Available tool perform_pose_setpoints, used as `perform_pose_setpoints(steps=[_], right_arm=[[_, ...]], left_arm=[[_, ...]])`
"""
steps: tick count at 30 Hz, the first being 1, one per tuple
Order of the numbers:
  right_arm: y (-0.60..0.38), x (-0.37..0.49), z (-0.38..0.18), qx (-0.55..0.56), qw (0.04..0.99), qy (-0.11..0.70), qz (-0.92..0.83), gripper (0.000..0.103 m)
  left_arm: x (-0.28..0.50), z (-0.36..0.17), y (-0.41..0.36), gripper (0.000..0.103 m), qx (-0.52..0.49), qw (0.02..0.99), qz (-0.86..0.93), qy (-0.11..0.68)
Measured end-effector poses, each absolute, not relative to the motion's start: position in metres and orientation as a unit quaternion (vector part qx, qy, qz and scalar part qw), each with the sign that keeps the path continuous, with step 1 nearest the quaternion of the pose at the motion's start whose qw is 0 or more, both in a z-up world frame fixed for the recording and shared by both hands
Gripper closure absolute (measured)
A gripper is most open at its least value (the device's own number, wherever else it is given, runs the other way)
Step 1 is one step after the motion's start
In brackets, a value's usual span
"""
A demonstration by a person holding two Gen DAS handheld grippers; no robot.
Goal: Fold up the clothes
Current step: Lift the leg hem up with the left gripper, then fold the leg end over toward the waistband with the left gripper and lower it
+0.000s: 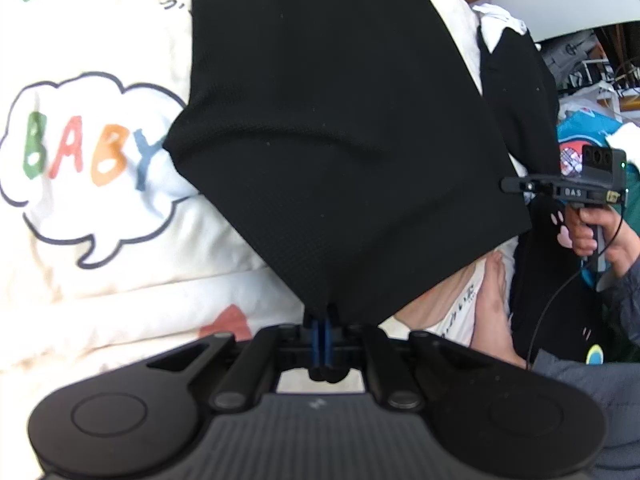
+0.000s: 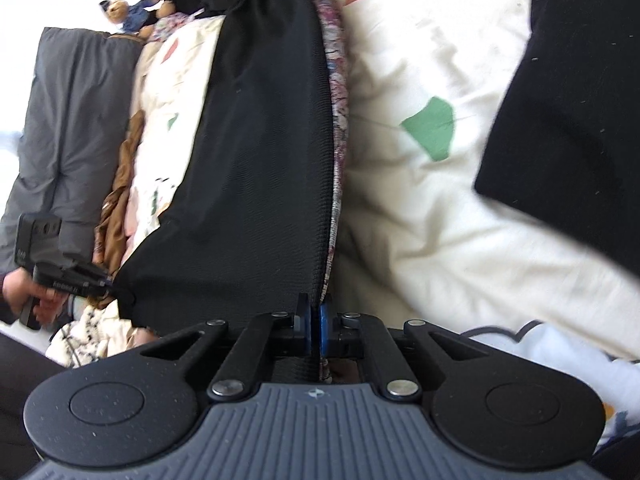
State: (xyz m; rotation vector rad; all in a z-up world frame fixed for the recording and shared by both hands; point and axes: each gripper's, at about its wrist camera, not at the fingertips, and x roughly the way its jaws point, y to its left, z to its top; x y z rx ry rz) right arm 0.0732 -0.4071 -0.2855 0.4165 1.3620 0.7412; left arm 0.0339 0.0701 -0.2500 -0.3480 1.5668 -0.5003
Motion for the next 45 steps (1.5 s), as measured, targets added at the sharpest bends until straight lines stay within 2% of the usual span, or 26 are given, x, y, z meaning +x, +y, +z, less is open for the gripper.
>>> perform_pose_setpoints(steps=[6,10,16,21,23,25,38,45], right_arm=[[-0.396,0.055,-0.281,0.196,0.674,0.614,0.362,0.099],[-0.383,0.047,-0.281,0.197,0.655,0.623,0.378,0.099],[-0.367,0.043,-0.276,0.197,0.648,0.623,0.391,0.099],[-0.371,0.055,-0.261,0.202,0.667,0.604,0.386,0.099],[-0.373,0.062,-0.255,0.205,0.676,0.595,0.383,0.099],[-0.375,0.068,-0.250,0.207,0.684,0.587,0.380,0.099],[-0.376,0.121,-0.222,0.220,0.746,0.526,0.344,0.099],[-0.363,0.155,-0.224,0.195,0.768,0.518,0.322,0.099]], left_arm=[[0.024,-0.231,0.098,0.100,-0.162,0.671,-0.209,0.693],[0.011,-0.242,0.085,0.100,-0.166,0.669,-0.201,0.696],[0.013,-0.226,0.119,0.100,-0.193,0.683,-0.206,0.674],[0.038,-0.225,0.142,0.100,-0.206,0.701,-0.216,0.647],[0.042,-0.221,0.096,0.100,-0.211,0.712,-0.216,0.634],[0.049,-0.225,0.090,0.100,-0.214,0.720,-0.216,0.624],[0.098,-0.202,0.121,0.100,-0.239,0.775,-0.210,0.545],[0.124,-0.206,0.132,0.100,-0.206,0.786,-0.205,0.546]])
